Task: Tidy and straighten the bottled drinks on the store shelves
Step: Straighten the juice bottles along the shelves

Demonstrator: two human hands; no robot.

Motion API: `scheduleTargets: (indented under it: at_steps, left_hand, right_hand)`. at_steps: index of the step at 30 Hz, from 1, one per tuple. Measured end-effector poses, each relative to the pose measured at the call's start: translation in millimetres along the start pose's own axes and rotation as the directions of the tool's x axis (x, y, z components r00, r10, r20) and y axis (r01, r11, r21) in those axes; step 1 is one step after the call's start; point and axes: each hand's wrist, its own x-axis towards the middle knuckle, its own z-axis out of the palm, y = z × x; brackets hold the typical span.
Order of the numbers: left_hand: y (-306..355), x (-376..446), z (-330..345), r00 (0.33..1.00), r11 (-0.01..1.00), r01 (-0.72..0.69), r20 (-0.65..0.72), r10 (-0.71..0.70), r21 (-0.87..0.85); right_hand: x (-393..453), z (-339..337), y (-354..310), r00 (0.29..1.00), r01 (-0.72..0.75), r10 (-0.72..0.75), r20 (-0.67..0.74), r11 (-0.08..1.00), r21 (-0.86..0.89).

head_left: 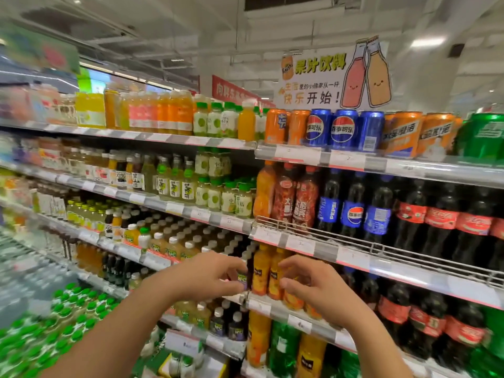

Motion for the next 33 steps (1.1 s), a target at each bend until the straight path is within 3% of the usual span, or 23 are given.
scheduleTargets:
  at_steps: [9, 13, 22, 25, 28, 31, 33]
  left_hand:
    - [-102, 22, -44, 0.984, 0.994, 0.105, -0.143, -0.107, -0.017]
    - [-131, 39, -70, 0.964, 0.997, 0.057, -0.265, -0.039, 0.061]
    - [-184, 120, -174, 0.790, 0.979, -0.104, -0.584, 0.189, 0.176]
    - [-200, 154, -204, 0.745, 0.971, -0.117, -0.628, 0.224, 0.208]
    - [-217, 186, -218, 0.717, 0.970, -0.081, -0.663, 0.216, 0.228]
    - [-234, 210, -215, 0.739, 0.976, -0.016, -0.655, 0.159, 0.219]
    - [-244, 219, -210, 0.758, 0.979, -0.004, -0.638, 0.136, 0.204]
  right_hand:
    - [131, 21, -28, 0.988, 0.152, -0.149, 0.041, 0.983, -0.103]
    - [172, 24, -43, 0.981, 0.195, -0.195, 0.012, 0.966, -0.169]
    - [260, -8, -94, 0.927, 0.165, -0.220, -0.304, 0.966, -0.198]
    - [292, -25, -111, 0.867, 0.112, -0.228, -0.443, 0.956, -0.272]
    - [324, -37, -123, 0.755, 0.060, -0.274, -0.595, 0.933, -0.354]
    - [353, -46, -135, 0.600, -0.069, -0.289, -0.746, 0.910, -0.408]
    - [369, -49, -143, 0.562, -0.175, -0.261, -0.785, 0.890, -0.421]
